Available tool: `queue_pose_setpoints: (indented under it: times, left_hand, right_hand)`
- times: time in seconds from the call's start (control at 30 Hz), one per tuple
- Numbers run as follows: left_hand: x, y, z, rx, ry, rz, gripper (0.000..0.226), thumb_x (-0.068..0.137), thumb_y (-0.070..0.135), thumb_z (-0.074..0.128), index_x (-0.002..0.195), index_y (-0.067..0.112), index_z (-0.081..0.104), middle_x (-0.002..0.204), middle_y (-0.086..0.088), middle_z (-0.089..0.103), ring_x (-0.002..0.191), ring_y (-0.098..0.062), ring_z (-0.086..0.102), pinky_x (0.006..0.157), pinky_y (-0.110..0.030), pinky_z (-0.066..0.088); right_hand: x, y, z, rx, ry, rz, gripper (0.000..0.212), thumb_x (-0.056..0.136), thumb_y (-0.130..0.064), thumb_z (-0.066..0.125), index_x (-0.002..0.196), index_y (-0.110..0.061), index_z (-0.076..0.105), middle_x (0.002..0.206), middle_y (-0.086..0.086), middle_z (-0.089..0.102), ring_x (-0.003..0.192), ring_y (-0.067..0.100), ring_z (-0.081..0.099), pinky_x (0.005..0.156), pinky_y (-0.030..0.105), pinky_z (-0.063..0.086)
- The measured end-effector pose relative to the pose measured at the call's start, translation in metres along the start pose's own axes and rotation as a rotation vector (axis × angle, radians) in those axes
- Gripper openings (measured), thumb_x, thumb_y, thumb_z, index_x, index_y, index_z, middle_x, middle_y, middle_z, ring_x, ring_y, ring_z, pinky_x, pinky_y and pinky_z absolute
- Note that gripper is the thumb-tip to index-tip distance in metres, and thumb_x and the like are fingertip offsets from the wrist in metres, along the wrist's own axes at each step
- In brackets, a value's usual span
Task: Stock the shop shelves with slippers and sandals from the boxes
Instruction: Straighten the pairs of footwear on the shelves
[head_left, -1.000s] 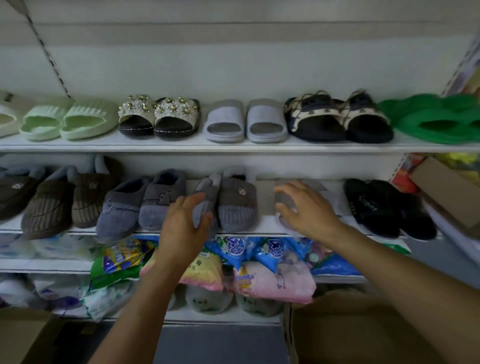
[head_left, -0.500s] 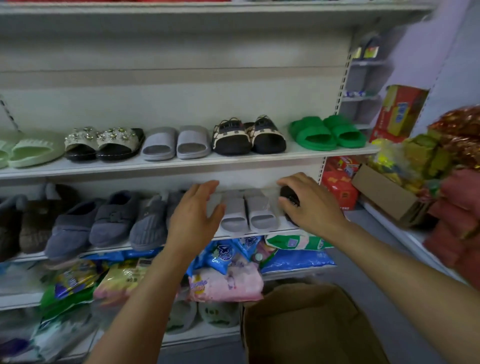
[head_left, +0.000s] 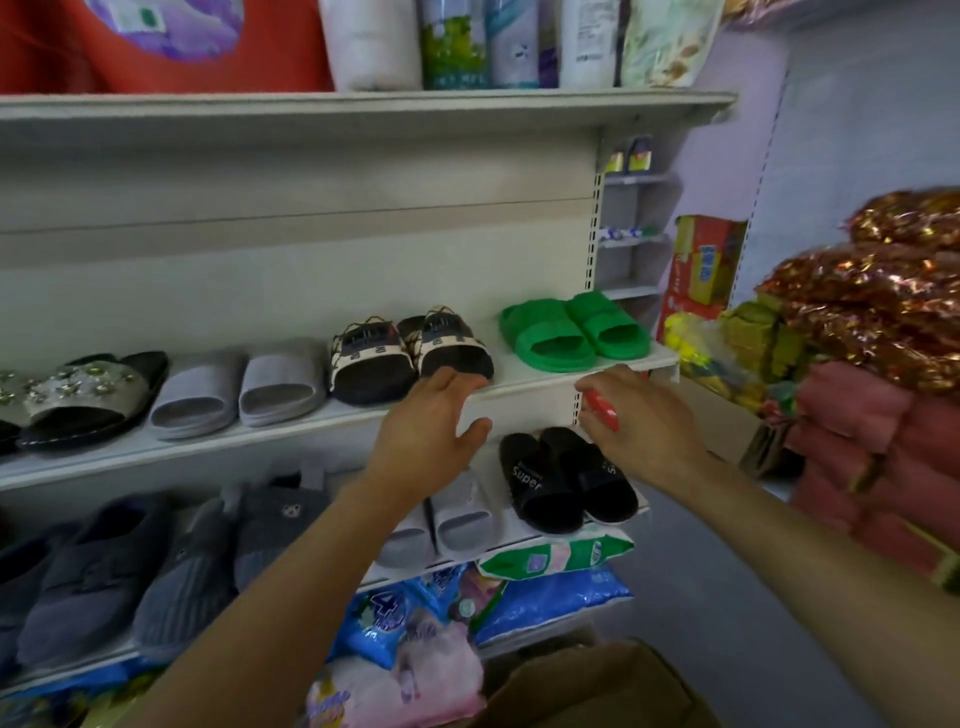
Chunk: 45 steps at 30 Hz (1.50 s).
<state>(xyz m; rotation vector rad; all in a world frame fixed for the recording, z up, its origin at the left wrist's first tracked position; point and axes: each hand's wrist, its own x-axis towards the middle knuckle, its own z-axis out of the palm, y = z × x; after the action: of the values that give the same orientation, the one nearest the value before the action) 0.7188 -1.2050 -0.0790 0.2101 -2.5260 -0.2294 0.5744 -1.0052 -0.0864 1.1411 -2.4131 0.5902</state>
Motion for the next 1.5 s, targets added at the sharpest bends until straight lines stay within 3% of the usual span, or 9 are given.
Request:
queue_pose_setpoints:
  times: [0.23,0.47,0.7,0.9,1.07,1.17,1.27,1.37,1.5]
  left_hand:
    - [0.066,0.031,0.048,-0.029,-0.107,-0.029,0.047,0.092,0.036,0.057,0.135,0.022,0.048,0.132,-0.003,0.048,0.113,-0.023,0.055,0.092,-0.034,0.044]
    - [0.125,0.047,0.110,-0.032,-0.142,-0.247,0.049,0.094,0.041,0.051,0.140,0.026,0.042,0.140,-0.007,0.039,0.113,-0.028,0.056,0.096,-0.036,0.046]
    - [0.151,0.053,0.141,-0.026,-0.040,-0.411,0.036,0.090,0.037,0.060,0.123,0.024,0.062,0.135,-0.005,0.044,0.105,-0.024,0.059,0.090,-0.032,0.047]
    - [0.164,0.054,0.150,-0.009,0.017,-0.463,0.025,0.090,0.029,0.061,0.113,0.022,0.068,0.131,-0.005,0.046,0.103,-0.025,0.059,0.087,-0.031,0.045]
    - [0.167,0.055,0.153,0.016,0.011,-0.450,0.024,0.090,0.030,0.060,0.111,0.020,0.068,0.128,-0.006,0.046,0.101,-0.026,0.059,0.084,-0.031,0.046]
    - [0.165,0.056,0.152,0.013,-0.006,-0.451,0.028,0.090,0.031,0.060,0.116,0.020,0.065,0.129,-0.006,0.044,0.103,-0.027,0.058,0.087,-0.033,0.047]
    - [0.157,0.058,0.148,0.008,-0.027,-0.396,0.041,0.090,0.033,0.061,0.129,0.020,0.056,0.133,-0.006,0.043,0.111,-0.026,0.055,0.095,-0.036,0.047]
    - [0.136,0.058,0.135,0.038,0.069,-0.313,0.044,0.089,0.032,0.062,0.130,0.018,0.055,0.130,-0.005,0.049,0.115,-0.024,0.052,0.095,-0.039,0.047]
    - [0.094,0.044,0.104,0.184,0.185,-0.262,0.036,0.088,0.036,0.058,0.120,0.022,0.061,0.118,-0.001,0.057,0.107,-0.024,0.053,0.083,-0.038,0.044]
  right_hand:
    - [0.042,0.067,0.009,0.020,-0.061,0.054,0.030,0.089,-0.031,0.058,0.118,-0.023,0.061,0.122,0.004,0.054,0.106,0.027,0.058,0.083,0.037,0.048]
    - [0.099,0.143,0.021,0.104,-0.063,0.001,0.028,0.086,-0.025,0.064,0.113,-0.017,0.067,0.112,0.012,0.061,0.111,0.030,0.054,0.094,0.035,0.043]
    - [0.133,0.179,0.048,0.171,-0.224,-0.014,0.032,0.090,-0.031,0.059,0.121,-0.023,0.064,0.121,0.011,0.056,0.116,0.027,0.050,0.097,0.036,0.043]
    - [0.142,0.186,0.058,0.208,-0.203,-0.070,0.026,0.090,-0.029,0.060,0.113,-0.021,0.068,0.110,0.010,0.061,0.101,0.026,0.057,0.086,0.035,0.046]
    - [0.145,0.188,0.059,0.213,-0.218,-0.086,0.026,0.089,-0.033,0.058,0.112,-0.025,0.067,0.110,0.010,0.062,0.100,0.030,0.057,0.088,0.042,0.048]
    - [0.143,0.186,0.056,0.172,-0.227,-0.076,0.027,0.090,-0.038,0.053,0.111,-0.027,0.066,0.111,0.009,0.060,0.100,0.031,0.057,0.085,0.042,0.049]
    - [0.139,0.174,0.049,0.017,-0.101,-0.047,0.030,0.092,-0.041,0.048,0.114,-0.025,0.061,0.120,0.008,0.052,0.108,0.031,0.051,0.089,0.043,0.044]
    - [0.132,0.148,0.041,-0.029,0.063,-0.107,0.030,0.091,-0.037,0.052,0.115,-0.020,0.056,0.120,0.007,0.046,0.113,0.027,0.043,0.088,0.040,0.037]
    - [0.121,0.097,0.041,0.156,0.011,-0.269,0.026,0.090,-0.030,0.056,0.114,-0.020,0.059,0.113,0.002,0.049,0.105,0.024,0.050,0.083,0.038,0.043]
